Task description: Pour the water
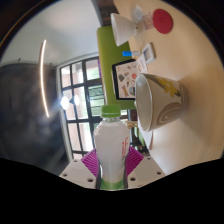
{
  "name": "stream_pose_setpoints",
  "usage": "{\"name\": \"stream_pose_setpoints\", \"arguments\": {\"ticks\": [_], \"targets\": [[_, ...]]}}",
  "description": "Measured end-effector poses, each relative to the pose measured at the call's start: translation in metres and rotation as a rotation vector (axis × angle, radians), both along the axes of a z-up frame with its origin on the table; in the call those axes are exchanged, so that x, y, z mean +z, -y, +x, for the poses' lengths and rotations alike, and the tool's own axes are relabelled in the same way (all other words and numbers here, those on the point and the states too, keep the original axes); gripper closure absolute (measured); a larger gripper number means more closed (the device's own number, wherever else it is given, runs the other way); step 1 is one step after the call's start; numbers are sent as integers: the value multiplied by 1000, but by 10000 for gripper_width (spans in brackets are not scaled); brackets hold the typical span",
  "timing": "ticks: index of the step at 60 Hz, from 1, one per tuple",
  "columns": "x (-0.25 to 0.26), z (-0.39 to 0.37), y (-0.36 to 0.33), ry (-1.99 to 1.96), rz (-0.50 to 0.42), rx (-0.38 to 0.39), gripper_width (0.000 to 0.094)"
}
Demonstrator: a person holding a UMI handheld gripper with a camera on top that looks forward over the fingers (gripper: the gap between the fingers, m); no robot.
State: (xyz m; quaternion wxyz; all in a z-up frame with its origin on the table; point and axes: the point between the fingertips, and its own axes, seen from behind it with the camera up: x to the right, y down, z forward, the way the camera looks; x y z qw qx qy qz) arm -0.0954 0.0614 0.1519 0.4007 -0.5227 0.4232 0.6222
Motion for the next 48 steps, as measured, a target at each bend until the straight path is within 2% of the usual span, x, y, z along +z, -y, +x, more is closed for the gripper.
{"name": "stream_pose_setpoints", "arguments": {"ticks": [11,18,24,34,37,41,45,48], "targets": [[11,17,-16,-282,-44,-5,637],[14,10,-19,-402,-79,33,634],[19,-2,-16,-412,-65,77,636],[24,-8,-10,-415,-60,108,636],[45,-11,-5,-355,8,134,636],[73,-13,8,-164,159,150,637],[97,-8,14,142,296,106,636],[116,10,26,376,393,38,636]]}}
